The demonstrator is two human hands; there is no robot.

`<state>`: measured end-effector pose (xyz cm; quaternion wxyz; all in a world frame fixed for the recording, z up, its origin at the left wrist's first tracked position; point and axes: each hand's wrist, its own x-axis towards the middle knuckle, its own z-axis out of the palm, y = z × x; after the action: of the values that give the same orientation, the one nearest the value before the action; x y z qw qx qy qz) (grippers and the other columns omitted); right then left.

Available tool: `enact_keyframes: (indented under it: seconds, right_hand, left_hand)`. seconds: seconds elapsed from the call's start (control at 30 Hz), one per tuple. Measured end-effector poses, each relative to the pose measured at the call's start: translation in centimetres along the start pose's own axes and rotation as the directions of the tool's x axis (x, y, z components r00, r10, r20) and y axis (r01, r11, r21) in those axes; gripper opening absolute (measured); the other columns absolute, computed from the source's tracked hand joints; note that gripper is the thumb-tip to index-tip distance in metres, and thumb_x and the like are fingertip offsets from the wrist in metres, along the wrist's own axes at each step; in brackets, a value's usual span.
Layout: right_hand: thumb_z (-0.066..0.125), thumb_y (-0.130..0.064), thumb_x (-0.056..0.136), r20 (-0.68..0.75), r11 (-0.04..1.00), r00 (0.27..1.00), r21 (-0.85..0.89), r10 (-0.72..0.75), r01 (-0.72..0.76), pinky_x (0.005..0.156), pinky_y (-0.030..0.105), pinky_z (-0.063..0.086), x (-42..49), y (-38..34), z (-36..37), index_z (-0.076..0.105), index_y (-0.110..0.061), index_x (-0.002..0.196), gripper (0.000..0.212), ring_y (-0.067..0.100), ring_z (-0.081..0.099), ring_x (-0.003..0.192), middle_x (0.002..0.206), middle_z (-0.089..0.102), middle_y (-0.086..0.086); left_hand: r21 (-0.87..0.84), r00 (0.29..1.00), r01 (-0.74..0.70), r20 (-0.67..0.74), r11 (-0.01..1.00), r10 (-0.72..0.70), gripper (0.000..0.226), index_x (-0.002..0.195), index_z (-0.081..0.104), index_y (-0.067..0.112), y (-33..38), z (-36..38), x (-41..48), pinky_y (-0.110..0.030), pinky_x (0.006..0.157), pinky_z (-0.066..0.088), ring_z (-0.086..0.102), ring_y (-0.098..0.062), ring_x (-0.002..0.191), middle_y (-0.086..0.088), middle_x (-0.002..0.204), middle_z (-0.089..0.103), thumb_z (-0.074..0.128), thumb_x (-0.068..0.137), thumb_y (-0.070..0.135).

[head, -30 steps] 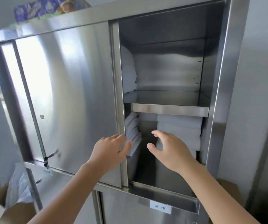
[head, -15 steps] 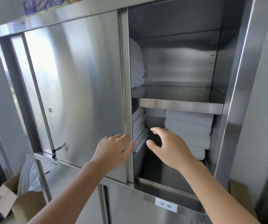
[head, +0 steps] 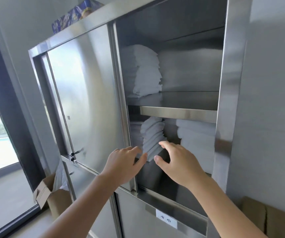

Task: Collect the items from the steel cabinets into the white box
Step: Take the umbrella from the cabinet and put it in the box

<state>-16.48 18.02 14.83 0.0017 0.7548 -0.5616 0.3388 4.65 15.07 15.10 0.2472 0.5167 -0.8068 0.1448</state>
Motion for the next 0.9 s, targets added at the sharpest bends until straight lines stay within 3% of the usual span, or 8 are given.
enact_keyframes:
  seconds: [0.17,0.37,0.53,0.73,0.9]
  right_hand:
    - [0.048,-0.058,0.097,0.059,0.999,0.998,0.021,-0.038,0.036,0.096,0.03,0.046,-1.3,1.0,-0.2,0.045,-0.03,0.15,0.06,0.013,0.052,0.128,0.144,0.058,-0.012]
    - [0.049,-0.055,0.097,0.115,0.999,0.993,0.03,-0.023,0.019,0.088,0.032,0.045,-3.8,0.9,1.2,0.048,-0.029,0.145,0.054,0.016,0.055,0.122,0.139,0.06,-0.01]
    - [0.053,-0.05,0.097,0.149,0.995,0.984,0.011,0.095,-0.098,0.095,0.04,0.049,-6.1,0.8,2.5,0.05,-0.024,0.144,0.054,0.021,0.055,0.121,0.132,0.063,-0.004]
    - [0.054,-0.049,0.098,0.147,0.965,0.954,-0.063,0.262,-0.255,0.099,0.038,0.047,-7.9,-1.6,5.7,0.051,-0.023,0.145,0.054,0.02,0.053,0.127,0.137,0.063,-0.004]
    - [0.054,-0.051,0.098,0.145,0.912,0.901,-0.081,0.41,-0.402,0.096,0.034,0.044,-10.2,-3.8,8.9,0.051,-0.026,0.146,0.053,0.018,0.052,0.13,0.141,0.06,-0.009]
  left_hand:
    - [0.03,0.996,0.091,0.022,0.995,-0.092,0.063,0.109,0.061,0.036,1.3,-0.5,-2.3,-0.029,0.073,0.044,0.067,-0.015,0.085,0.016,0.105,0.07,0.012,0.089,0.07]
    - [0.028,0.983,0.148,0.109,0.989,-0.15,0.044,0.106,0.062,0.032,1.0,1.6,-5.5,-0.032,0.077,0.05,0.067,-0.017,0.086,0.012,0.103,0.069,0.029,0.098,0.06]
    - [-0.057,0.981,0.114,0.165,0.992,-0.103,0.045,0.1,0.062,0.033,0.6,5.0,-7.2,-0.03,0.069,0.046,0.066,-0.016,0.082,0.014,0.098,0.069,0.028,0.096,0.061]
    - [-0.154,0.98,0.034,0.2,0.987,-0.003,0.048,0.099,0.062,0.033,-2.8,7.5,-9.8,-0.029,0.064,0.041,0.067,-0.015,0.083,0.015,0.097,0.07,0.025,0.094,0.063]
    - [-0.164,0.954,-0.065,0.278,0.984,0.109,0.047,0.105,0.063,0.029,-5.7,9.1,-12.4,-0.033,0.077,0.049,0.068,-0.022,0.09,0.009,0.102,0.071,0.028,0.096,0.06]
